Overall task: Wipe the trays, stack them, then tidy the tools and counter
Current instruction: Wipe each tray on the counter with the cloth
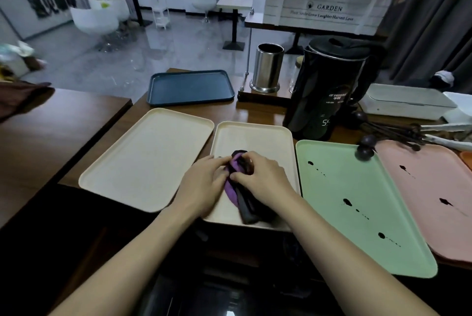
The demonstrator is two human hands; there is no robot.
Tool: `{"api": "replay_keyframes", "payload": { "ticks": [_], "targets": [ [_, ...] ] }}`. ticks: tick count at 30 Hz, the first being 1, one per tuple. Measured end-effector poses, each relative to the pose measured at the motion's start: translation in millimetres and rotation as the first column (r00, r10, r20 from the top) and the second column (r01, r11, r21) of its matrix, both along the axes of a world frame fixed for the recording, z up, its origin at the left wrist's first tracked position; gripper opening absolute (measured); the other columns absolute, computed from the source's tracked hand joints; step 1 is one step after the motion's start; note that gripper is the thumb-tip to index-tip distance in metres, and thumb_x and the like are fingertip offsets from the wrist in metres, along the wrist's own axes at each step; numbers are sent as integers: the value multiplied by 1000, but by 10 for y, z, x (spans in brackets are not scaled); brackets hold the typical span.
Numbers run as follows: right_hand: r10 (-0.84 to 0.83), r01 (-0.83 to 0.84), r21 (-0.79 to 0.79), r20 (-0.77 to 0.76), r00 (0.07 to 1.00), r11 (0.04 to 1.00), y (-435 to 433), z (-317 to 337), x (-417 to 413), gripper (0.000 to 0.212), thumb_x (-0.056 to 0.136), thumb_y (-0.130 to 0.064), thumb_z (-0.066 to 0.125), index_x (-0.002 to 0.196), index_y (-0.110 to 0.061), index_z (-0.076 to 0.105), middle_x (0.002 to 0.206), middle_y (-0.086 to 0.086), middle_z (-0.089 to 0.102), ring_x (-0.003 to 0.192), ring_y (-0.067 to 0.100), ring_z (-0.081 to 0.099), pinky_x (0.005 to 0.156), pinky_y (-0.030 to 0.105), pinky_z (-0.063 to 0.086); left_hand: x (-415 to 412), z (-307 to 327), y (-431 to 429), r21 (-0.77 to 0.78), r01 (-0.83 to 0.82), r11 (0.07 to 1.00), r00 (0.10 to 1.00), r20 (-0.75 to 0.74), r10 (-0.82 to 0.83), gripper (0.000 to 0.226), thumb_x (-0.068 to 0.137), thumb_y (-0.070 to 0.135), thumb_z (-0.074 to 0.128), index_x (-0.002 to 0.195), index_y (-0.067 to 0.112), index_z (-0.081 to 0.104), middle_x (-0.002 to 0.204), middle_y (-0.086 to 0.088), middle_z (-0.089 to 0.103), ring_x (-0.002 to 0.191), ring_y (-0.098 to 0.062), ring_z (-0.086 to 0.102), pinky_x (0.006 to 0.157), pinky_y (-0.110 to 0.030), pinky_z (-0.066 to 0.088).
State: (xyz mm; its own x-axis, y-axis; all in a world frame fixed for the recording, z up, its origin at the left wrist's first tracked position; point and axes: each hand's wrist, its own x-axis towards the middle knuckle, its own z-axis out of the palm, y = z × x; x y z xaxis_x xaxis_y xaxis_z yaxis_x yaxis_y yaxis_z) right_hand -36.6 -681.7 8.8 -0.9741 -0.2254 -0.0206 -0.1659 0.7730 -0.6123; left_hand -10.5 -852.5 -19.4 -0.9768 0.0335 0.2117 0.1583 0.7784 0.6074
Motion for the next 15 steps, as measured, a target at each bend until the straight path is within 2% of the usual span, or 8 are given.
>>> {"api": "replay_keyframes", "payload": {
  "ticks": [2,4,5,7,9,10,12,15],
  "targets": [
    [23,-22,64,-11,1000,998,-38,-24,-109,32,83,-53,68,108,-35,60,107,-5,70,99,25,62,72,33,41,-63,51,18,54,-17,998,1000,19,16,34,97,20,61,127,33,70,118,9,72,118,-12,59,93,-25,43],
    [22,-20,78,-22,1000,997,-10,-42,-216,18,87,-44,65,96,-28,62,99,-2,70,96,29,61,70,35,41,-96,102,23,105,-11,994,999,46,7,32,98,17,60,125,31,72,119,12,73,116,-8,63,100,-26,45],
    [19,-19,19,-3,1000,1000,37,-43,-260,14,89,-38,64,94,-25,66,93,-3,71,93,29,62,70,36,43,-113,121,26,123,-11,992,999,44,6,33,98,15,61,125,31,72,119,13,73,115,-7,64,102,-27,46],
    [58,-32,-255,94,994,966,165,-5,-315,11,91,-30,67,92,-22,74,83,-6,71,84,21,63,71,34,46,-142,146,36,170,-33,985,999,41,27,34,96,18,65,128,31,69,121,11,72,114,-7,64,101,-31,49],
    [123,9,-535,210,970,845,293,109,-311,11,95,-20,66,94,-19,77,87,0,72,83,18,63,74,34,50,-174,187,56,260,-50,964,996,78,30,36,94,30,71,130,32,66,120,11,71,110,-5,65,100,-33,52],
    [140,41,-604,250,958,796,351,172,-304,13,97,-17,64,96,-15,77,90,6,71,84,18,65,76,35,53,-187,208,68,294,-46,955,995,100,17,36,94,35,71,129,32,67,116,12,72,107,-2,67,99,-32,53],
    [149,74,-644,285,947,761,441,292,-281,18,100,-18,60,101,-9,76,94,11,73,85,17,68,76,34,59,-189,268,119,344,-1,939,992,121,-43,30,96,37,68,125,33,69,107,11,75,99,-2,69,96,-32,55],
    [172,92,-677,312,935,730,510,397,-255,22,103,-19,55,105,-9,75,101,12,76,85,17,71,67,27,57,-184,386,251,504,21,863,986,130,-101,22,101,33,61,121,30,70,102,3,77,96,-11,73,89,-36,59]
  ]
}}
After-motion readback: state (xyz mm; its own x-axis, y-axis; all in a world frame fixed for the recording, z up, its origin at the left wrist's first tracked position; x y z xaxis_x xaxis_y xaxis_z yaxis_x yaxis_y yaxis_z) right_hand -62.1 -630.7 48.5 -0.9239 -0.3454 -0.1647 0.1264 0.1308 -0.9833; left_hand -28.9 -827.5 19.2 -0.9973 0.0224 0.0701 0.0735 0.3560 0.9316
